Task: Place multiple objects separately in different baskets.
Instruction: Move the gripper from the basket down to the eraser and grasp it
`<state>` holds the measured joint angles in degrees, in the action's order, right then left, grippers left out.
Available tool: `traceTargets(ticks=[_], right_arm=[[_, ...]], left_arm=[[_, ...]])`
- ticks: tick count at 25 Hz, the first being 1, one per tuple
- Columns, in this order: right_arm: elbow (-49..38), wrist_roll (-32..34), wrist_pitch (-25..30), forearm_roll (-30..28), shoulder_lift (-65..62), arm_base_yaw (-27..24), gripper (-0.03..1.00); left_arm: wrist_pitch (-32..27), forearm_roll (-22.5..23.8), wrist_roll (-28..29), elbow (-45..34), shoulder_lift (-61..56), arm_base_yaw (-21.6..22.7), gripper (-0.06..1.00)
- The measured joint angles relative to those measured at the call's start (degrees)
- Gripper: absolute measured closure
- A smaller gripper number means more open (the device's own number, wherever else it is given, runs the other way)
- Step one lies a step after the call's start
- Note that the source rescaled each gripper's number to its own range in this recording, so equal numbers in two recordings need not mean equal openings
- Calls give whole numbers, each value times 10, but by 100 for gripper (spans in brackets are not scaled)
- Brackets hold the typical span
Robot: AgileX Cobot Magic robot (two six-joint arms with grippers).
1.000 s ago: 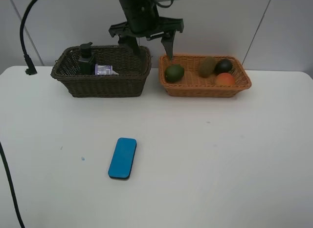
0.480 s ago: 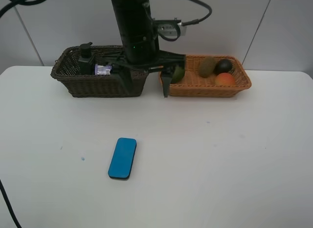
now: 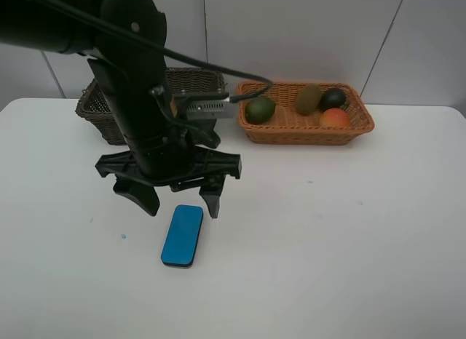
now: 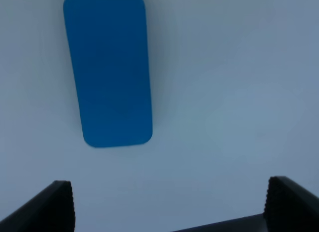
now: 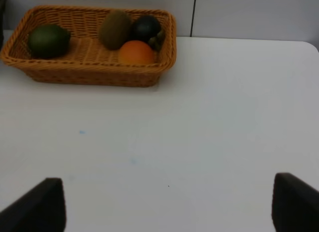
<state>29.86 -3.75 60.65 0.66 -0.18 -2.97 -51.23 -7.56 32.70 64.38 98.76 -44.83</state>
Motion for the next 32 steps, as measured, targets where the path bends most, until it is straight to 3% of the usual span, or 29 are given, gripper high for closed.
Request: traceTargets(ticks=[6, 13, 32], right_arm=[[0, 0, 0, 0, 0, 0, -3], [0, 0, 0, 0, 0, 0, -3], [0, 0, 0, 0, 0, 0, -3]], left_arm=[[62, 6, 12, -83, -13, -11, -5], [130, 29, 12, -95, -13, -11, -5], [177, 48, 12, -95, 70, -11, -5]])
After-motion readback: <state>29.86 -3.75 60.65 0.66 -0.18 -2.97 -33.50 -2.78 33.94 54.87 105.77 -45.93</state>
